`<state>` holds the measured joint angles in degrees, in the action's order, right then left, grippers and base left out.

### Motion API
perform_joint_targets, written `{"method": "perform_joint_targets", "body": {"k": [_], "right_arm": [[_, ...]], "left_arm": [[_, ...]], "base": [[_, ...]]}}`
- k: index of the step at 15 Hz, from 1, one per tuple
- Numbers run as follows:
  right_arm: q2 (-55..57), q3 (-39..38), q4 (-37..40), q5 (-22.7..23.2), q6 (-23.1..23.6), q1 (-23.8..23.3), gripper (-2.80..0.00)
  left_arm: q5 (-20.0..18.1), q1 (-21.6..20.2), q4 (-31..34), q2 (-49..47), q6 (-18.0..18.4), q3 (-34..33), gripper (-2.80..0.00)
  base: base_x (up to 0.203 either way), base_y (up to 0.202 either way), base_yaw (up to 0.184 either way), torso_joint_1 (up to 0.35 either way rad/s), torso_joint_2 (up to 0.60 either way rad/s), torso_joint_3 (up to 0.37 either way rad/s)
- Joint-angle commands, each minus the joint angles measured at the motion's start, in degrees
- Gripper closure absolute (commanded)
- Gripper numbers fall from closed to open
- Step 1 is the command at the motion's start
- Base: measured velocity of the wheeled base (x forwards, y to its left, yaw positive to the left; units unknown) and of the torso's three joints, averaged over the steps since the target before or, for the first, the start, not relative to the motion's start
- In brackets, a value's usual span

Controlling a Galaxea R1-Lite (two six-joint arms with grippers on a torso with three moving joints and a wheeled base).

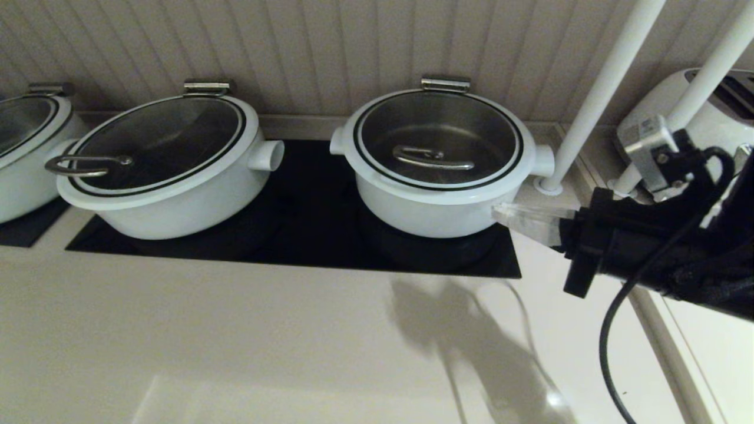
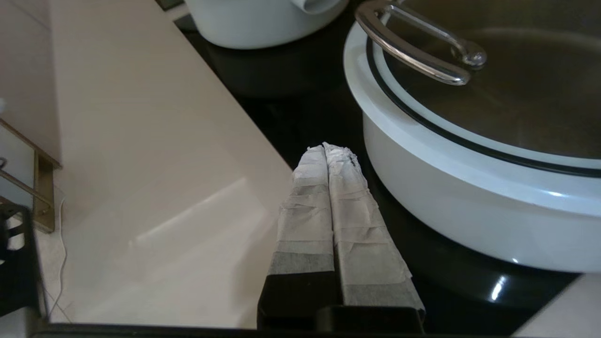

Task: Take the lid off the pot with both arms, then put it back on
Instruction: Open the food pot lid a small opening with the right arm

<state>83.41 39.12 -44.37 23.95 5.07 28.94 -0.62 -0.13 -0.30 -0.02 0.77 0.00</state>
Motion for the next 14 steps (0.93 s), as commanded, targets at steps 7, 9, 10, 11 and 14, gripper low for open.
{"method": "perform_joint_targets", "body": {"k": [7, 9, 10, 11, 14], "right_arm": [[9.24, 7.88, -0.45, -0.29, 0.02, 0.23, 0.00], [11.03, 9.87, -0.46, -1.13, 0.03, 0.25, 0.00], [12.07, 10.31, -0.46, -2.33, -0.01, 0.48, 0.00], [13.19, 11.01, -0.46, -3.56, -0.05, 0.77, 0.00], [15.16, 13.56, -0.46, -5.12, 0.02, 0.94, 0.00]], "left_arm": [[0.01, 0.03, -0.05, 0.02, -0.06, 0.00, 0.00], [0.01, 0.02, -0.05, 0.02, -0.06, 0.00, 0.00], [0.01, -0.04, -0.05, 0.02, -0.06, 0.00, 0.00], [0.01, -0.04, -0.05, 0.02, -0.06, 0.00, 0.00], [0.01, 0.04, -0.05, 0.02, -0.06, 0.00, 0.00]], "base": [[0.000, 0.000, 0.000, 0.000, 0.00, 0.000], [0.000, 0.000, 0.000, 0.000, 0.00, 0.000], [0.000, 0.000, 0.000, 0.000, 0.00, 0.000], [0.000, 0.000, 0.000, 0.000, 0.00, 0.000], [0.000, 0.000, 0.000, 0.000, 0.00, 0.000]]}}
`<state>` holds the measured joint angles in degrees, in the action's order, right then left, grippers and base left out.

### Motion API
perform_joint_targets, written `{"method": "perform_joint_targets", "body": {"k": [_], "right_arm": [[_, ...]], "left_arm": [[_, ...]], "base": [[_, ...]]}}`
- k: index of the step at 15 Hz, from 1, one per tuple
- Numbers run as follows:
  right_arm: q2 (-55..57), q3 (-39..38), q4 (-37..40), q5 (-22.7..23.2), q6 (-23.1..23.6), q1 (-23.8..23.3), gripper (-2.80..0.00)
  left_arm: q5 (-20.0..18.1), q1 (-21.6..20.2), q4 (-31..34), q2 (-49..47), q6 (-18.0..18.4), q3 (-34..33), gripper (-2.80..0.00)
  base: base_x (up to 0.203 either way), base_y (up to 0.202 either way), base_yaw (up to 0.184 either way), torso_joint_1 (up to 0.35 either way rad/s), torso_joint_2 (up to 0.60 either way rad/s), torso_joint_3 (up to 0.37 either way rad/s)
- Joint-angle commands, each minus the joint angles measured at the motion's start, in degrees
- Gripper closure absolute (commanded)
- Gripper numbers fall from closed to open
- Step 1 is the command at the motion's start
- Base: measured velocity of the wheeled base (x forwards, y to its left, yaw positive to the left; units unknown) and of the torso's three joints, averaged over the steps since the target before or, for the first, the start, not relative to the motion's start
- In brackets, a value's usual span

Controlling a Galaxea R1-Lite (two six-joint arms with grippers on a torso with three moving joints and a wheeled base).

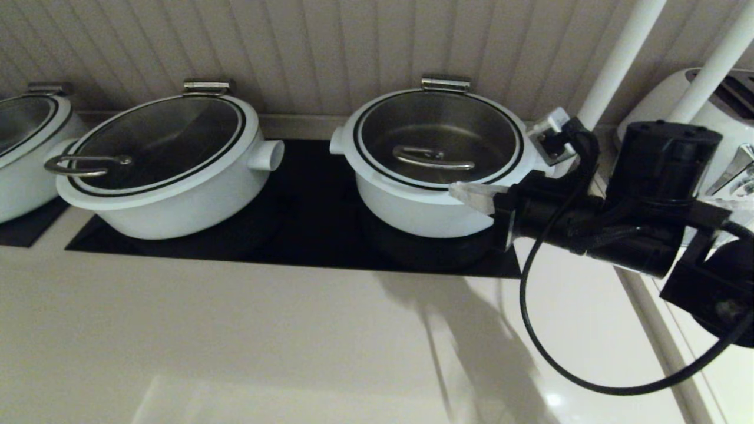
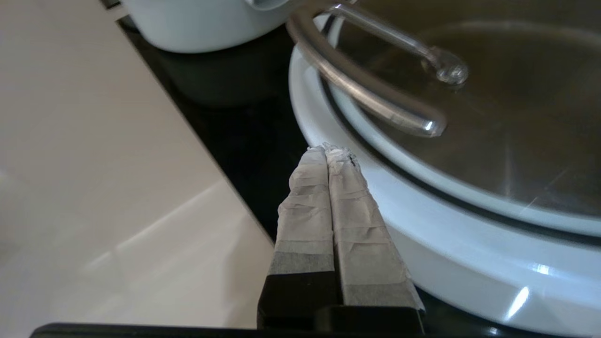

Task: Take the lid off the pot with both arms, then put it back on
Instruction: Open the food pot lid a small opening with the right arm

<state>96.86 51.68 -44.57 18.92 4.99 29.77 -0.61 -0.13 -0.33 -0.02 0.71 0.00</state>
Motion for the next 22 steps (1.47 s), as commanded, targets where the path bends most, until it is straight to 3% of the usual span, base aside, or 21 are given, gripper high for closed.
{"method": "perform_joint_targets", "body": {"k": [1, 10, 22], "right_arm": [[2.16, 1.47, -0.26, -0.34, 0.09, 0.11, 0.00], [5.16, 4.20, -4.30, -5.73, 0.02, 0.11, 0.00], [6.85, 6.06, -4.30, -6.71, -0.05, 0.01, 0.00]], "left_arm": [[-0.01, -0.04, -0.02, 0.02, 0.00, 0.00, 0.00], [-0.01, -0.04, -0.02, 0.02, 0.08, 0.00, 0.00], [-0.01, -0.04, -0.02, 0.02, 0.08, 0.00, 0.00]], "base": [[0.000, 0.000, 0.000, 0.000, 0.00, 0.000], [0.000, 0.000, 0.000, 0.000, 0.00, 0.000], [0.000, 0.000, 0.000, 0.000, 0.00, 0.000]]}}
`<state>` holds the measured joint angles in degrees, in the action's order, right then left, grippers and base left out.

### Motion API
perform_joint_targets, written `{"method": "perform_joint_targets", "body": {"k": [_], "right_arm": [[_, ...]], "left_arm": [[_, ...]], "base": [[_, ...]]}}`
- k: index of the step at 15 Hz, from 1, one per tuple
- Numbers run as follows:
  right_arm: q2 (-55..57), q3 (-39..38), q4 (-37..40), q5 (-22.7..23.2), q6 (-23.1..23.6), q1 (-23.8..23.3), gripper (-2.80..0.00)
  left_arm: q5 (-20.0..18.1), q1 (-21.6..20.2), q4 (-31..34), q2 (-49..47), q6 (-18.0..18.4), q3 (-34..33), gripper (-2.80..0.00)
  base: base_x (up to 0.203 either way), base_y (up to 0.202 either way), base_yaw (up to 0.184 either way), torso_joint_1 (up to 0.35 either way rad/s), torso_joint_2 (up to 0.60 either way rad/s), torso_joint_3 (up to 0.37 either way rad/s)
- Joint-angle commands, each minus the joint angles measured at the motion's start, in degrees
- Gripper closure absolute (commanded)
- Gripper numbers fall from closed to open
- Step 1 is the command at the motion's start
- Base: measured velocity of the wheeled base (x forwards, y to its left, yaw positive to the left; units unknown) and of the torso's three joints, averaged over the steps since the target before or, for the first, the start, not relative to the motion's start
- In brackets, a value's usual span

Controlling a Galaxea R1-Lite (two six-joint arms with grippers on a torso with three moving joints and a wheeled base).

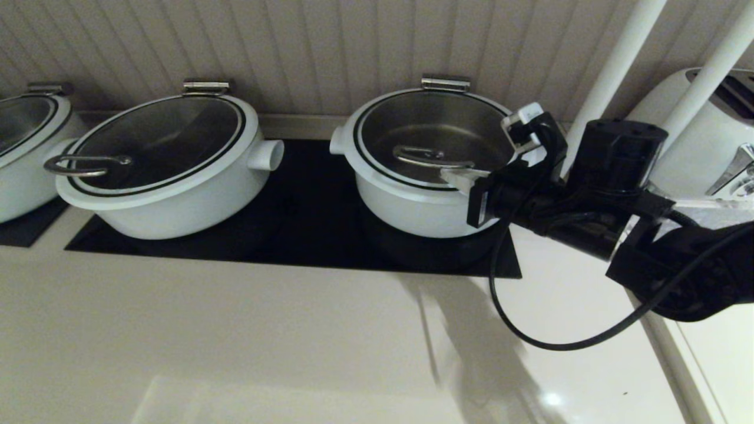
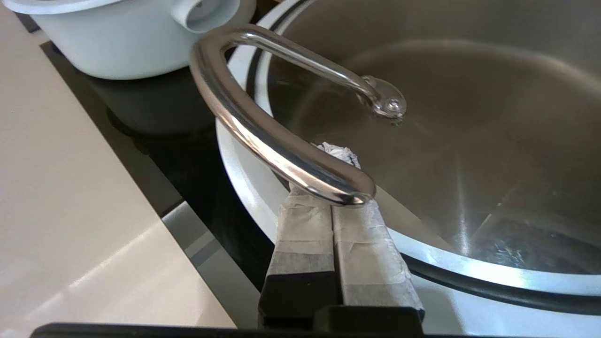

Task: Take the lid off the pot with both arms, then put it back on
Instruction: Open the food pot lid a small opening with the right arm

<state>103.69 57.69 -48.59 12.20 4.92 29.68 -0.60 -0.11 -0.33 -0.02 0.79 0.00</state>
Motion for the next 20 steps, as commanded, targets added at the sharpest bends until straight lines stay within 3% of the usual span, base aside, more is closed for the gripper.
{"method": "perform_joint_targets", "body": {"k": [1, 20], "right_arm": [[0.02, 0.06, -0.28, 0.01, 0.06, 0.02, 0.00], [-0.25, -0.56, -1.15, -1.22, -1.58, -0.10, 0.00]], "left_arm": [[-0.02, 0.02, -0.02, 0.02, 0.00, 0.00, 0.00], [-0.02, -0.07, -0.02, 0.02, -0.09, 0.00, 0.00]], "base": [[0.000, 0.000, 0.000, 0.000, 0.00, 0.000], [0.000, 0.000, 0.000, 0.000, 0.00, 0.000]]}}
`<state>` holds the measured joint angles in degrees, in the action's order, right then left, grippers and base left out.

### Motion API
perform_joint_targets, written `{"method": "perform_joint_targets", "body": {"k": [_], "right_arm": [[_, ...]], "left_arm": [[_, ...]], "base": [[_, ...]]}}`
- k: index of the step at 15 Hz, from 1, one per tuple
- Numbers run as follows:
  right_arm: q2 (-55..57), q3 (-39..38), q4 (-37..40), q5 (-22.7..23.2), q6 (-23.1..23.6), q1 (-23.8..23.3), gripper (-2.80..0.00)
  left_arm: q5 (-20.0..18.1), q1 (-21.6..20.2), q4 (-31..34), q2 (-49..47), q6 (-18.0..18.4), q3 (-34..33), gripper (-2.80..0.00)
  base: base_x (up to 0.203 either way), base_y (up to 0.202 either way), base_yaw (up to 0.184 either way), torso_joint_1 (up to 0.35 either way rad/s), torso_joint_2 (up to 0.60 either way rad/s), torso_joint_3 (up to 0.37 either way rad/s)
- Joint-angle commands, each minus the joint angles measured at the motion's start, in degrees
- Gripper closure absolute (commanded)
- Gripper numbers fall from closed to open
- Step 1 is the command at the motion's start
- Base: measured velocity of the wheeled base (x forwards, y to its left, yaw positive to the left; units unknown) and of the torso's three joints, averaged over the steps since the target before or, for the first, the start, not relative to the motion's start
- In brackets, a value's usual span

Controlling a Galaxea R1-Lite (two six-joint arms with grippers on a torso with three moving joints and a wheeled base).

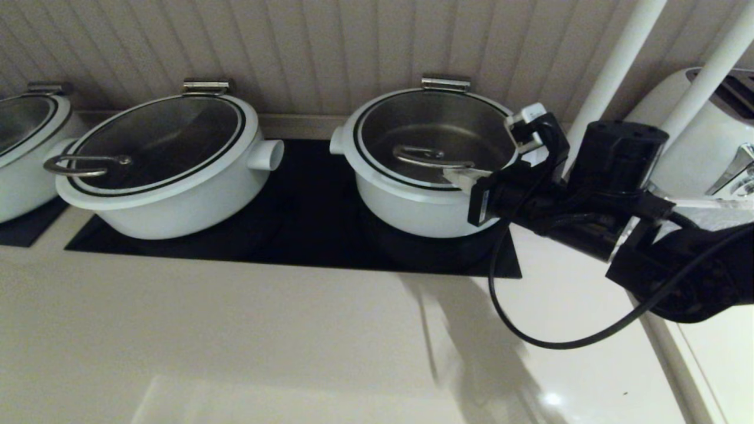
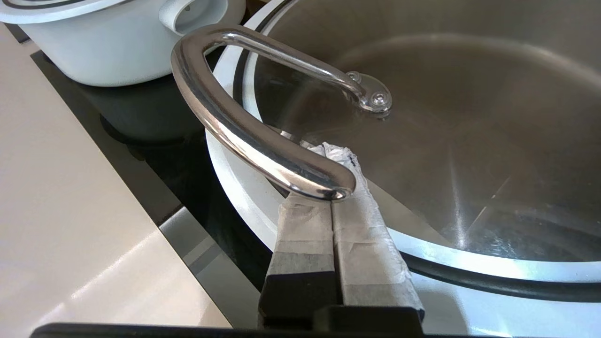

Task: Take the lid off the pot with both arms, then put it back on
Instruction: Open the food pot lid a small opening with the right arm

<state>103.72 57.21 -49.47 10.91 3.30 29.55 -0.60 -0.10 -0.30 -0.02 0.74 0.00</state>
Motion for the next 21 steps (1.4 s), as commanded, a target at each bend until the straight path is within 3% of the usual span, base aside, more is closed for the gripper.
{"method": "perform_joint_targets", "body": {"k": [1, 21], "right_arm": [[-0.36, -0.34, -0.30, 0.08, 0.06, 0.06, 0.00], [0.61, -1.23, -1.76, -0.01, -1.27, -0.06, 0.00]], "left_arm": [[-0.01, -0.03, -0.05, 0.02, -0.04, 0.00, 0.00], [-0.01, -0.08, -0.05, 0.02, -0.04, 0.00, 0.00]], "base": [[0.000, 0.000, 0.000, 0.000, 0.00, 0.000], [0.000, 0.000, 0.000, 0.000, 0.00, 0.000]]}}
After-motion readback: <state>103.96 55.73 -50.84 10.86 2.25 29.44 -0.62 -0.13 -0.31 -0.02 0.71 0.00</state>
